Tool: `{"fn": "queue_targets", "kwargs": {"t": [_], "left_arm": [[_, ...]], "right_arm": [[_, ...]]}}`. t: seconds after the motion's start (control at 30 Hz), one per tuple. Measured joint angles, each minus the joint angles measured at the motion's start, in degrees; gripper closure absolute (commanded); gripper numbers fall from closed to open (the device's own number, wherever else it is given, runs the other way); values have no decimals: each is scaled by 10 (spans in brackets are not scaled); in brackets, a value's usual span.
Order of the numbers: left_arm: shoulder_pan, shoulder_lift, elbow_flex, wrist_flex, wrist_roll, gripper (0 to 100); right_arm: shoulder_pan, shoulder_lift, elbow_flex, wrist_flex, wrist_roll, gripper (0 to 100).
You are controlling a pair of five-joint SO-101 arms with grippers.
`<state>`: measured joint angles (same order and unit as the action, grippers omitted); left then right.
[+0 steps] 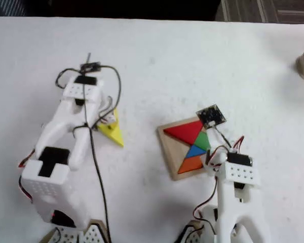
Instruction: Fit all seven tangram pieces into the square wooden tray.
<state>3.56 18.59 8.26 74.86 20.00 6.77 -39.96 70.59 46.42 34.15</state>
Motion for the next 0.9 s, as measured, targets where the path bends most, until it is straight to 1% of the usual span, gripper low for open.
{"fn": "queue_targets", "kwargs": {"t": [0.27, 0.6, 0.9], "left_arm": [[37, 2, -48, 23, 0, 819], [101, 2, -75, 25, 0, 819], [111, 2, -75, 25, 0, 819]], "right_arm": [[0, 0, 0, 0, 0, 979], [0, 0, 0, 0, 0, 979], [0, 0, 0, 0, 0, 979]]}}
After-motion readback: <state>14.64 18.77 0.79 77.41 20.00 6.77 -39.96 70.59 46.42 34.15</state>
